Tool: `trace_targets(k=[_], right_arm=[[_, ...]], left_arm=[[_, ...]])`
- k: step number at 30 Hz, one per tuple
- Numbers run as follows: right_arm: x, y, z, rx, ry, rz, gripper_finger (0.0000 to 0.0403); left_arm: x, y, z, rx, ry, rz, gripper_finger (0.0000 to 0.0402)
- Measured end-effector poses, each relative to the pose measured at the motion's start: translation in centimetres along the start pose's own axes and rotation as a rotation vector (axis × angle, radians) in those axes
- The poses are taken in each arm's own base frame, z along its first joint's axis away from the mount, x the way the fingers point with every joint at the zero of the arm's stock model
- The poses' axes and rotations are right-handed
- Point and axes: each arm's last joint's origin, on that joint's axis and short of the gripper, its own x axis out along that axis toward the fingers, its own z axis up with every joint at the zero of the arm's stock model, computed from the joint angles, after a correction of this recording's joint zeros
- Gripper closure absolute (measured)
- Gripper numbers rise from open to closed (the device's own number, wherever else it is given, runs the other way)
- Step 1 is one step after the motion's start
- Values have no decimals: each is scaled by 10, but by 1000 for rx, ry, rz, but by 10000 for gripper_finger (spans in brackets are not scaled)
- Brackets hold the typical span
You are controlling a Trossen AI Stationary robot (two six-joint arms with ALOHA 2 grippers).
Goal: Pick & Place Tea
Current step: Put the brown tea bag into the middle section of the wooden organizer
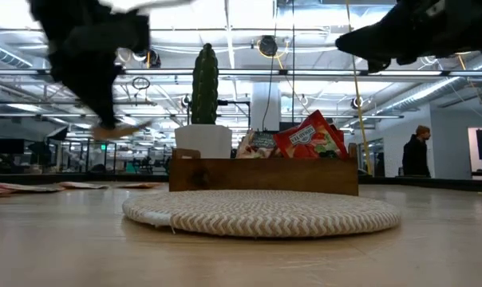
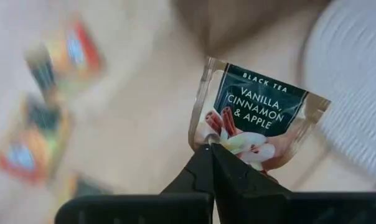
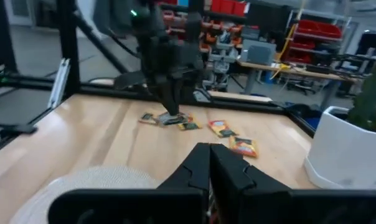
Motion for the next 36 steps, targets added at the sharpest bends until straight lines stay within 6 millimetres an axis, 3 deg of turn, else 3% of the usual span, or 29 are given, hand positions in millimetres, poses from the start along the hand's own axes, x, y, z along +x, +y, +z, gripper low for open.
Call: trace_targets(k=[5,10,16,20,26,36], right_arm=[[16,-7,-8,45,-36,-30,396],[39,-16,-18,149,-39,80,337],[76,-22,-12,202,-37,60,249],[102,-25,-6,205,-52,41,219],[133,-34,-8,267,-36,126,218],[154,-47,-16,354,-11,186,231]], left_arm=[[-13,-7,19,209,-272,83,401],[-17,-11,30,373,-507,231,401],[-17,-15,46,463,-588,279,401],[-14,-19,55,510,-608,294,401],[-16,-21,57,551,-632,308,401],[-18,-25,55,590,-643,295,402]])
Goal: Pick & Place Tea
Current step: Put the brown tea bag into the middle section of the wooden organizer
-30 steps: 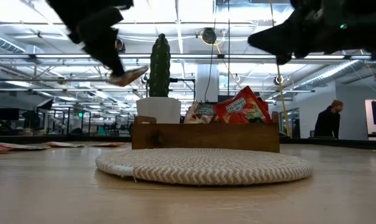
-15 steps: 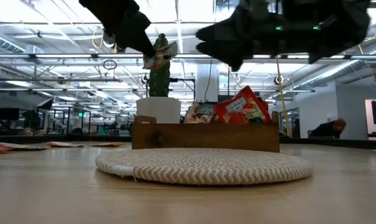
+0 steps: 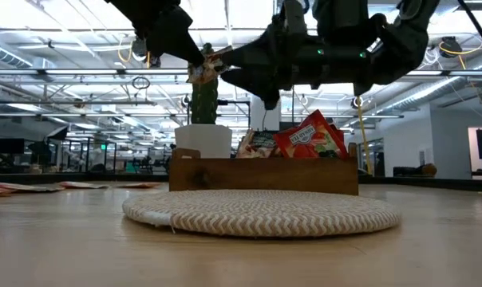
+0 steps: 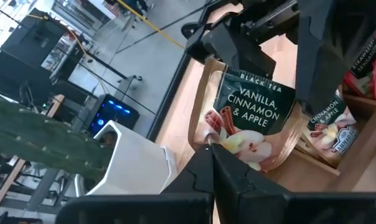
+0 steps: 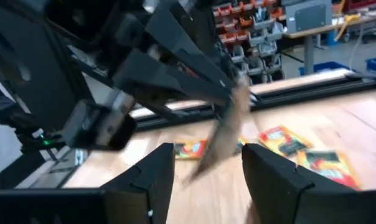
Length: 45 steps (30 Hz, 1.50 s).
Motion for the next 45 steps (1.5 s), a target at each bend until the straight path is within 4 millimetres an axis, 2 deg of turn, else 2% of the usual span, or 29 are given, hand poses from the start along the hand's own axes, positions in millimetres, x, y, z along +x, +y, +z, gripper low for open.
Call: trace_targets(k=[9,13,16,20,24,28,32,36,40,45], right_arm=[[3,2,5,-3,-35,29,233],[3,1,5,-3,-35,28,248],[2,0,5,-12,-38,22,286],[2,-5,6,-66,-31,6,382],[2,-6,3,-94,-8,-24,400],[0,6,3,-140,44,-10,402],[-10,25,13,-247,128,-89,402],[-28,46,31,-328,229,-142,402],[-38,62,49,-364,413,-173,402],[-28,76,76,-402,644,-242,402]], left_arm=[[1,0,0,-1,5,-7,401],[1,0,0,-6,5,-9,401],[0,0,0,-18,5,-20,401],[3,1,0,-30,12,-44,401],[8,3,0,-50,23,-74,399],[8,2,1,-77,29,-138,395],[-3,6,4,-162,3,-163,380],[-12,9,6,-177,-17,-180,378],[-17,11,5,-195,-8,-183,377],[-15,11,3,-226,11,-176,376]])
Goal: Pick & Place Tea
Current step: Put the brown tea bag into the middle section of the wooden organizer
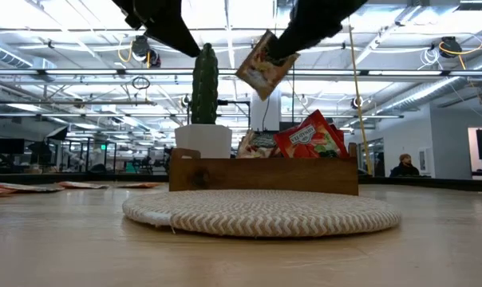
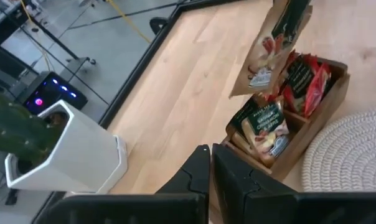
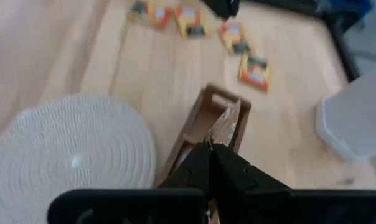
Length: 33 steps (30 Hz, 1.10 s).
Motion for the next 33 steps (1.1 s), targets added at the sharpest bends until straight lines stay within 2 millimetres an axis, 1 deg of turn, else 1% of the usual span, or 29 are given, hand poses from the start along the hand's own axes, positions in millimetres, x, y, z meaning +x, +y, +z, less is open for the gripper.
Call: trace_targets(k=[3,6,10,12,16,20,23,28,33], right_arm=[[10,5,11,-39,130,13,402],[28,11,13,-91,245,25,403],[52,18,9,-135,300,33,403],[59,19,9,-138,302,34,403],[67,19,8,-130,303,32,403],[75,18,4,-74,323,112,403],[79,19,1,-62,339,119,403],[75,19,-1,-30,381,119,403],[75,16,-2,29,393,190,403]], left_arm=[[2,1,-4,-10,13,8,376],[5,1,-10,-19,26,16,376],[9,1,-20,-26,47,26,376],[12,2,-26,-40,61,35,376],[17,2,-39,-71,86,51,376],[19,2,-47,-84,93,55,376],[20,1,-48,-85,94,55,376],[20,1,-46,-68,80,48,376],[20,0,-46,-56,75,46,376]])
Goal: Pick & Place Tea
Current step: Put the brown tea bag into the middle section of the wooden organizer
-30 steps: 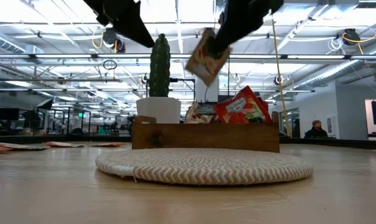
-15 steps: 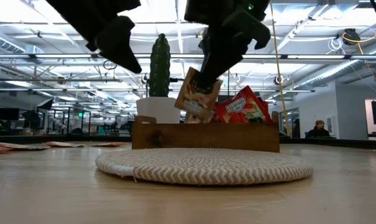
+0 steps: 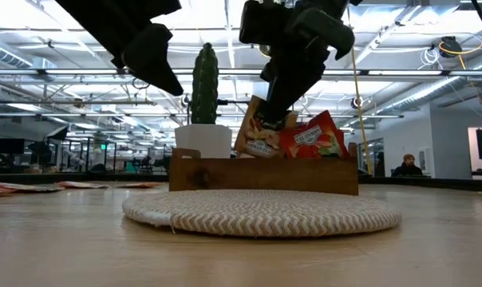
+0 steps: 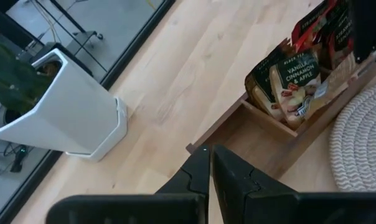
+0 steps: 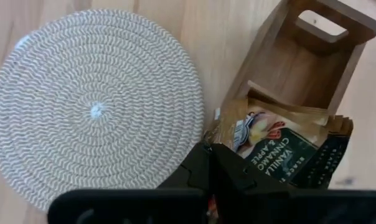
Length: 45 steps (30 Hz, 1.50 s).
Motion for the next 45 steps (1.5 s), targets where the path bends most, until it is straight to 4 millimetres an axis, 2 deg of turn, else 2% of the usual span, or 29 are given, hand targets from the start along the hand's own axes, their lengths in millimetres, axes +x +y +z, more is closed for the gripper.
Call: trace_targets(k=[14,20,37,45], right_arm=[[4,-24,2,47,-14,-18,403],[4,-21,-2,60,27,79,403],[23,-31,-18,80,5,68,403],[21,-26,-17,74,-20,73,398]], left_arm=[[0,-1,1,-16,-8,-5,376],[0,-1,1,-16,-8,-6,376],[0,-1,2,-26,-16,-9,376],[0,-1,3,-30,-24,-12,376]])
